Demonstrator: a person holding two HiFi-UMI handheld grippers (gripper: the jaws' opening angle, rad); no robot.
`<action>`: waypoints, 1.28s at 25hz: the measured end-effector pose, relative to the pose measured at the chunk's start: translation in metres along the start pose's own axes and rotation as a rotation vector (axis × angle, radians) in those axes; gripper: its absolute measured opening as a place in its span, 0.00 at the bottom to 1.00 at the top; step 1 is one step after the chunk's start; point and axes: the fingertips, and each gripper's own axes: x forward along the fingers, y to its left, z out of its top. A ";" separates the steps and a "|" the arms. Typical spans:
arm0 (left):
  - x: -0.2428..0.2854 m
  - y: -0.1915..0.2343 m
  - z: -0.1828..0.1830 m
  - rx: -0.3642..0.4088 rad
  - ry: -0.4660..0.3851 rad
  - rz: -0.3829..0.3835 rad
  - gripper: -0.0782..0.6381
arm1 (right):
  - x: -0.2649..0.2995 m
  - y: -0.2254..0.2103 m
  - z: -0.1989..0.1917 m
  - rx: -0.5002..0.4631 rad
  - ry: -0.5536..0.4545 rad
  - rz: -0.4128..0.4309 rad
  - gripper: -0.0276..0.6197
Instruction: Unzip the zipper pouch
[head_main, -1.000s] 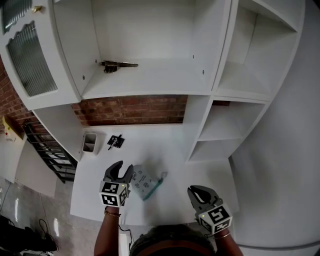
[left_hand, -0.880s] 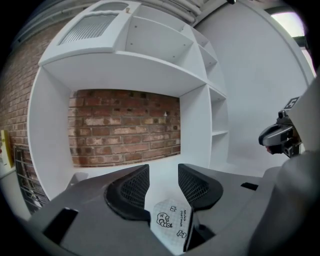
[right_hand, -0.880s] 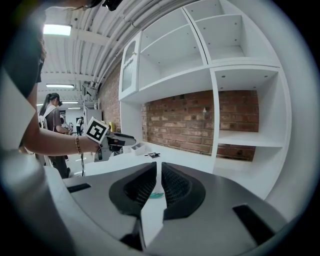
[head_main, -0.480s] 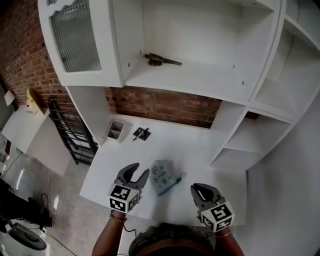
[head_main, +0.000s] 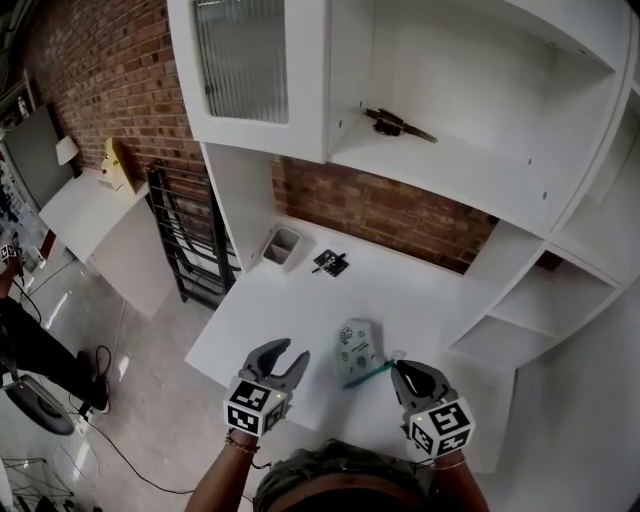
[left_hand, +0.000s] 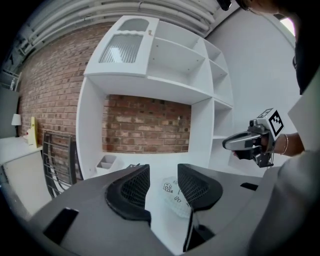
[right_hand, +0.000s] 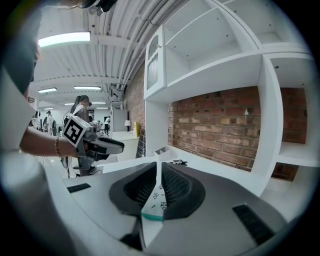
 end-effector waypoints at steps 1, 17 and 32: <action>-0.006 0.002 -0.002 -0.003 -0.001 0.011 0.35 | 0.004 0.001 0.002 -0.004 -0.003 0.006 0.09; -0.071 0.028 -0.026 -0.047 0.013 0.150 0.26 | 0.043 0.023 0.007 -0.021 -0.006 0.060 0.08; -0.083 0.019 -0.030 -0.030 0.013 0.152 0.11 | 0.040 0.026 -0.001 -0.009 0.008 0.059 0.05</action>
